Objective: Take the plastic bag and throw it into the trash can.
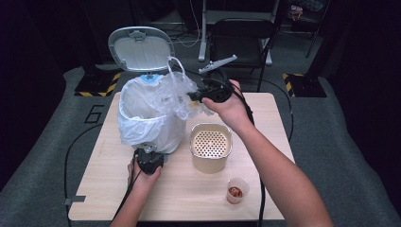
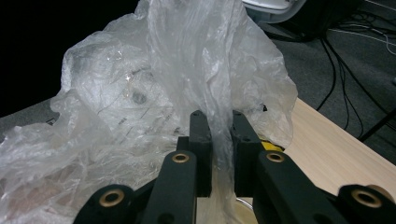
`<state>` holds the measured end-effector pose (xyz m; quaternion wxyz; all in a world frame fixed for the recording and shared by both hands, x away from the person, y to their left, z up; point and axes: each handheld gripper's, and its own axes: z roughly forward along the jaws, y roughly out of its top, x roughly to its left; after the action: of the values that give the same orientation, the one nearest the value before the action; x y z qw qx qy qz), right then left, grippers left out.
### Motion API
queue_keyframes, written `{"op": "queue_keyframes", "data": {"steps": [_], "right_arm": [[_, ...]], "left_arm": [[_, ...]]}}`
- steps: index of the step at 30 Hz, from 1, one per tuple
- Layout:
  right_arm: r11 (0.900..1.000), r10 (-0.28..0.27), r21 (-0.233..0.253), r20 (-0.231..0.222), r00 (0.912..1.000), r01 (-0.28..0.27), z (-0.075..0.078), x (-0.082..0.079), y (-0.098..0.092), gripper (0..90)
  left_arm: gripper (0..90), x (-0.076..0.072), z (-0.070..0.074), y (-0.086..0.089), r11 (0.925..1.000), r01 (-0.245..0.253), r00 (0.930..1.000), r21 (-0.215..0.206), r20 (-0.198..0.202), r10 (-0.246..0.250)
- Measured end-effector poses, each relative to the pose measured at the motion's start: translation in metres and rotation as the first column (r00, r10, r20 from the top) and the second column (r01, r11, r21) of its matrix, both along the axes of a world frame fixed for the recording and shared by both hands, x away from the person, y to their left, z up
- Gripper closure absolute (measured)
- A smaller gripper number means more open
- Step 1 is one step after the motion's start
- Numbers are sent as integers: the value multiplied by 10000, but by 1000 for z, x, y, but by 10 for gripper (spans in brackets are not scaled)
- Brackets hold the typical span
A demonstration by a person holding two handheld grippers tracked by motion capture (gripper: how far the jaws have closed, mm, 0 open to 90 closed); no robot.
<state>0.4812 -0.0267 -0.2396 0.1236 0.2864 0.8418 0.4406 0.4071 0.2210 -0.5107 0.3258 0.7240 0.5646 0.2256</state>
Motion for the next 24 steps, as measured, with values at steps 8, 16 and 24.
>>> {"op": "queue_keyframes", "data": {"steps": [8,16,24], "right_arm": [[9999,121,-53,-222,9997,-122,-7,6,26,820],[9994,318,-146,-236,9992,-321,-7,7,45,819],[9995,179,-267,-437,9989,-191,-7,13,58,819]], "left_arm": [[589,0,0,1,10000,86,10000,11,19,-86],[589,0,1,1,10000,96,9999,25,-73,-96],[589,0,1,1,9999,140,9998,62,-108,-139]]}}
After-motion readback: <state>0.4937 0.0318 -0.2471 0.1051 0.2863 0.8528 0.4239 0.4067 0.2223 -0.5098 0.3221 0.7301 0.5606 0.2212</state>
